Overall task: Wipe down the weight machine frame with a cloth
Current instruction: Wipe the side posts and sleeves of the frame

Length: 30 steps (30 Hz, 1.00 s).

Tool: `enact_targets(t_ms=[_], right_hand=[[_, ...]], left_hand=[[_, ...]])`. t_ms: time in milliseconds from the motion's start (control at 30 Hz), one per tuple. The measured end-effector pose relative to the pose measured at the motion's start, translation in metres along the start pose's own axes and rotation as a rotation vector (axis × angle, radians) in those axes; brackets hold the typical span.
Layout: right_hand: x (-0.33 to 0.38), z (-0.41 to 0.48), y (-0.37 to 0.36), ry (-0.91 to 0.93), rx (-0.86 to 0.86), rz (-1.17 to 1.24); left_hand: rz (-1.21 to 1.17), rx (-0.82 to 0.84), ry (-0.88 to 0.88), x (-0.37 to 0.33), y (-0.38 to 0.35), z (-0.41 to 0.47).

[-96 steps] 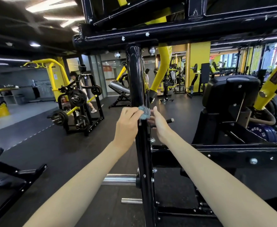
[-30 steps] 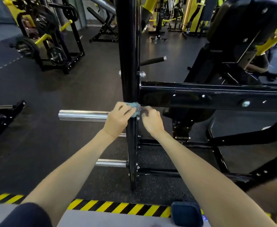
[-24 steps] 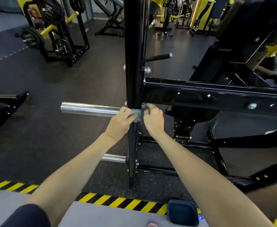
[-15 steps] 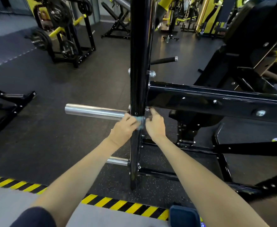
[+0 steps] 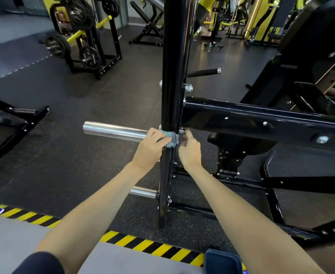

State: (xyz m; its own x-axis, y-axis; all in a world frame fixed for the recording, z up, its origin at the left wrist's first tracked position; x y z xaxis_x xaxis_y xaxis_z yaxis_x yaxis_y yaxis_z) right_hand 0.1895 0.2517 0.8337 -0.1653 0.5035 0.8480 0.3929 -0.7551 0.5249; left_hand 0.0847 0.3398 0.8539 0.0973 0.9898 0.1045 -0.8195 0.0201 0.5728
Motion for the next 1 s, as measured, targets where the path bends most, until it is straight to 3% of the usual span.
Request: enact_targets(t_ms=[133,200,300,400,433,533,600,700,767,833,900,1000], right_hand=[[-0.001,-0.001,-0.004,-0.015,0.009,0.026],[-0.002,0.001,-0.003,-0.019,0.028,0.007],[-0.002,0.005,-0.002,-0.023,0.067,-0.024],[-0.003,0.004,-0.002,-0.018,0.079,-0.016],[-0.003,0.003,-0.001,-0.019,0.084,-0.007],[-0.004,0.005,-0.002,-0.025,0.089,0.019],[-0.005,0.007,-0.002,-0.030,0.097,0.015],[-0.009,0.013,-0.002,-0.019,0.133,-0.016],[-0.010,0.015,-0.001,-0.017,0.157,-0.038],[-0.010,0.015,-0.001,-0.024,0.178,-0.034],[-0.010,0.015,0.000,-0.031,0.202,-0.045],[-0.011,0.017,0.003,-0.019,0.225,-0.041]], left_hand=[[-0.010,-0.142,0.082,0.004,0.023,0.032],[-0.025,-0.132,0.060,0.003,0.021,0.031],[-0.038,0.033,0.067,0.000,-0.001,-0.006],[-0.068,0.235,0.198,-0.010,-0.012,-0.027],[-0.072,0.217,0.256,-0.011,-0.008,-0.019],[-0.046,-0.064,0.294,-0.003,0.022,0.028],[0.031,-0.173,0.120,-0.002,0.027,0.041],[0.003,-0.035,0.054,-0.003,0.002,0.008],[-0.003,0.195,0.032,-0.009,-0.022,-0.031],[-0.043,0.304,0.126,-0.013,-0.035,-0.057],[-0.098,0.190,0.220,-0.016,-0.029,-0.060],[-0.097,-0.084,0.188,-0.023,0.001,-0.020]])
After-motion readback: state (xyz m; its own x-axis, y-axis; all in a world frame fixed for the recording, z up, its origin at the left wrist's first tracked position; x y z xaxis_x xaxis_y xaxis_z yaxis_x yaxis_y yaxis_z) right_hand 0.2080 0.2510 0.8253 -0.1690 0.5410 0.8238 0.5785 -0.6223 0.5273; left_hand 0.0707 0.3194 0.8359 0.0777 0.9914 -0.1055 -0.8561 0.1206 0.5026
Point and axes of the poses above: each hand's wrist, its own z-axis towards the middle knuckle, its own y-axis out of the back of the hand, x = y × z, the point moved 5 cm from there along z, towards the middle knuckle, and after that the axes turned 12 degrees about -y, right-handed, at the moved point
